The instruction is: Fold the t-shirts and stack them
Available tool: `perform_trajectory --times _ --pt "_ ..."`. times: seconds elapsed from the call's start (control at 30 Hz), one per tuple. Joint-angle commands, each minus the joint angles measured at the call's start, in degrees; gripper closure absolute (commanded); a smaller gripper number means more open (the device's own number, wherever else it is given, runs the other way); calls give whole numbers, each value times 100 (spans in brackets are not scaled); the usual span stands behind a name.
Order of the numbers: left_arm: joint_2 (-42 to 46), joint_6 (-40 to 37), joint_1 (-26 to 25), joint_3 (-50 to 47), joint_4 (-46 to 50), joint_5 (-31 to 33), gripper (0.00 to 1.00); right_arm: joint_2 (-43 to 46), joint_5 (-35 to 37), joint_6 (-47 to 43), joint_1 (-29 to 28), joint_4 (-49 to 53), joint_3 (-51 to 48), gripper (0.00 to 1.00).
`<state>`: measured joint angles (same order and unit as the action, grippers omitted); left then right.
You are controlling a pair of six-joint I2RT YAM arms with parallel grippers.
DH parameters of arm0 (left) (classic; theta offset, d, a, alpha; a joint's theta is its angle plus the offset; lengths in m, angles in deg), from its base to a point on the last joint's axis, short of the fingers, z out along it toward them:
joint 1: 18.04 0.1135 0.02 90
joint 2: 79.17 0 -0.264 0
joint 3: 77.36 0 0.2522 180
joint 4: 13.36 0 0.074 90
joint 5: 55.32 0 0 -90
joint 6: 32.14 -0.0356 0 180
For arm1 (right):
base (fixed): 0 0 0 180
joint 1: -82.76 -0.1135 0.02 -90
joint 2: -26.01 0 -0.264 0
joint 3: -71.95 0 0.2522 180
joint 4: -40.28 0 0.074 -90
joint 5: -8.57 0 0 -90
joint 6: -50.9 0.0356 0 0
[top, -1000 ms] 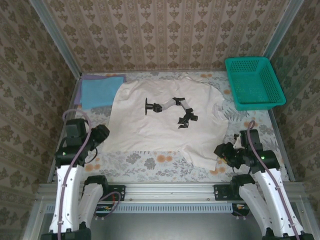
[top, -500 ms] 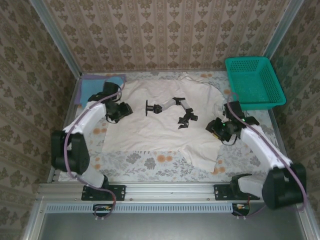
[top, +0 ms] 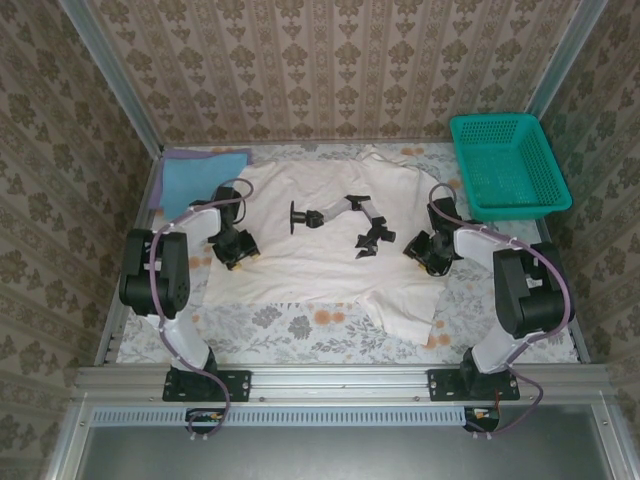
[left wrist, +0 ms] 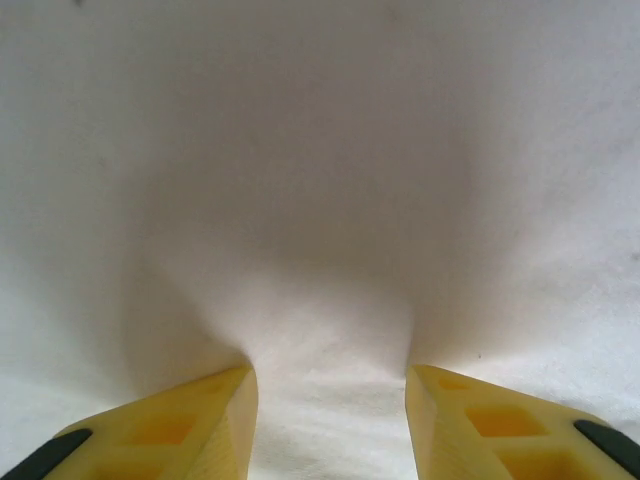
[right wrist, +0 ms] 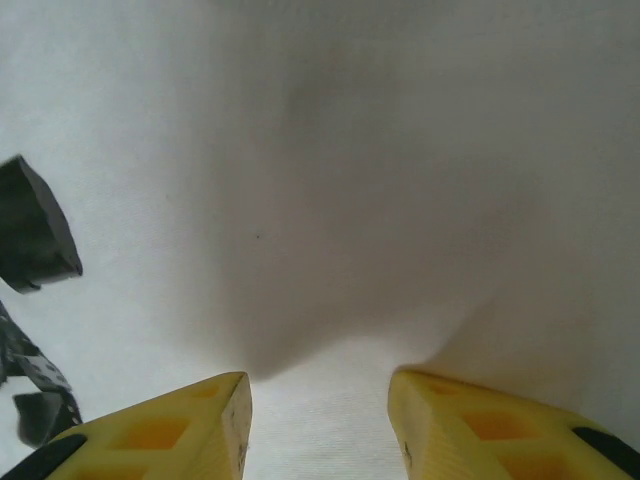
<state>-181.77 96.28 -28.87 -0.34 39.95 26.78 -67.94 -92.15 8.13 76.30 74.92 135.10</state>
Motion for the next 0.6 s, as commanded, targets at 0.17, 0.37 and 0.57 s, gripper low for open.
perform_trajectory --times 0.17,0.37,0.57 --pt "65 167 177 -216 117 -624 52 1068 481 1609 258 -137 -1194 51" --pt "0 -151 191 436 220 -908 43 1851 969 1860 175 482 -893 46" --pt "-213 -337 276 1155 356 -948 34 1382 1253 1331 154 301 324 42"
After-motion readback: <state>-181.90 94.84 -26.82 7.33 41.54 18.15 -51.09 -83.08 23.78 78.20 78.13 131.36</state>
